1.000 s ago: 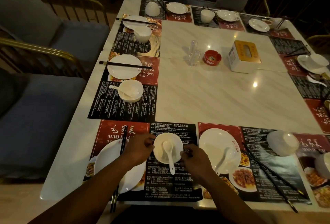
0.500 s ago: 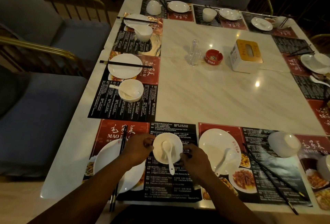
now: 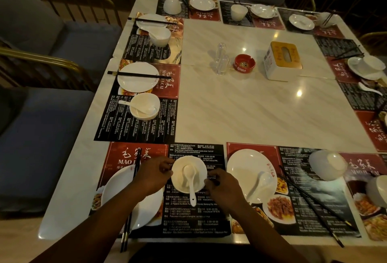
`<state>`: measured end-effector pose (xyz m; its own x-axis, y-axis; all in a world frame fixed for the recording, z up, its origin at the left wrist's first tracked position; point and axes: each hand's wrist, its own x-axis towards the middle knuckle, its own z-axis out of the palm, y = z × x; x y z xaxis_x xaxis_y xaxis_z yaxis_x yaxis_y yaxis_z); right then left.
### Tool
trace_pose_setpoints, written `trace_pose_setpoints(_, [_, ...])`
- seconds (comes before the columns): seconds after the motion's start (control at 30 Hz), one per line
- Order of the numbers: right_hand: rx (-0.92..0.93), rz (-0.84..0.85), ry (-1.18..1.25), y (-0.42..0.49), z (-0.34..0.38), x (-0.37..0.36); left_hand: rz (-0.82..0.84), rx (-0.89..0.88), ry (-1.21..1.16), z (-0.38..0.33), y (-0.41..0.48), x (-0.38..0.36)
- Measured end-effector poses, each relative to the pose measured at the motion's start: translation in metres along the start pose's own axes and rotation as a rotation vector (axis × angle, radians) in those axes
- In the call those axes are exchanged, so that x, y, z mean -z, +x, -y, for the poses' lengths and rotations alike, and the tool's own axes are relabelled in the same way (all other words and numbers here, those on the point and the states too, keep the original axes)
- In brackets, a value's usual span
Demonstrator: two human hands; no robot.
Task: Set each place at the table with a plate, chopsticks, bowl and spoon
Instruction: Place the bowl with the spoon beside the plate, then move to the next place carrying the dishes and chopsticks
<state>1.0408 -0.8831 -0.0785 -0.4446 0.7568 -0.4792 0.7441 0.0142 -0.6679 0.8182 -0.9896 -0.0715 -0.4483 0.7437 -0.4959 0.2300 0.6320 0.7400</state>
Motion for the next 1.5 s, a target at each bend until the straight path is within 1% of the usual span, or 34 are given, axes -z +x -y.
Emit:
trace_pose_setpoints(0.1, [0.023,-0.022,-0.055,0.0,-0.002,0.018,-0.08,-0.03,-0.006,-0.006,0.005,-0.002])
trace_pose_setpoints(0.2, [0.024,-0.04,-0.065,0.003,-0.008,0.045,-0.174,-0.133,0.046,-0.023,0.011,-0.009])
trace_pose_setpoints(0.27, [0.014,-0.06,-0.064,0.007,-0.015,0.063,-0.201,-0.204,0.041,-0.039,0.017,-0.018])
trace_pose_setpoints(0.4, [-0.023,-0.123,0.035,0.011,-0.034,0.103,-0.196,-0.339,0.079,-0.071,0.027,-0.042])
trace_pose_setpoints(0.53, [-0.069,-0.207,0.078,0.013,-0.051,0.151,-0.163,-0.408,0.105,-0.101,0.037,-0.076])
trace_pose_setpoints(0.7, [-0.024,-0.355,-0.099,0.026,-0.09,0.225,-0.104,-0.424,0.163,-0.141,0.051,-0.134])
trace_pose_setpoints(0.77, [0.043,-0.456,-0.161,0.035,-0.114,0.255,-0.11,-0.445,0.179,-0.157,0.057,-0.16])
trace_pose_setpoints(0.83, [0.107,-0.494,-0.207,0.046,-0.14,0.29,-0.12,-0.414,0.147,-0.173,0.062,-0.189])
trace_pose_setpoints(0.93, [0.134,-0.45,-0.37,0.064,-0.184,0.331,-0.134,-0.364,0.103,-0.198,0.062,-0.234])
trace_pose_setpoints(1.0, [0.101,-0.349,-0.476,0.074,-0.212,0.344,-0.138,-0.35,0.095,-0.213,0.06,-0.259])
trace_pose_setpoints(1.07, [0.044,-0.202,-0.484,0.08,-0.228,0.349,-0.111,-0.368,0.094,-0.227,0.06,-0.281])
trace_pose_setpoints(1.13, [0.024,-0.092,-0.447,0.081,-0.236,0.351,-0.1,-0.425,0.091,-0.235,0.06,-0.3])
trace_pose_setpoints(1.17, [0.034,-0.07,-0.435,0.081,-0.238,0.352,-0.088,-0.424,0.099,-0.239,0.059,-0.308])
trace_pose_setpoints(1.27, [0.1,-0.08,-0.416,0.084,-0.241,0.356,-0.056,-0.359,0.16,-0.249,0.059,-0.329])
trace_pose_setpoints(1.37, [0.12,-0.075,-0.371,0.086,-0.242,0.362,0.009,-0.417,0.278,-0.262,0.062,-0.348])
trace_pose_setpoints(1.43, [0.118,-0.071,-0.233,0.086,-0.237,0.371,0.057,-0.455,0.338,-0.27,0.065,-0.357])
trace_pose_setpoints(1.5, [0.097,-0.045,-0.011,0.086,-0.228,0.383,0.09,-0.504,0.391,-0.28,0.067,-0.367])
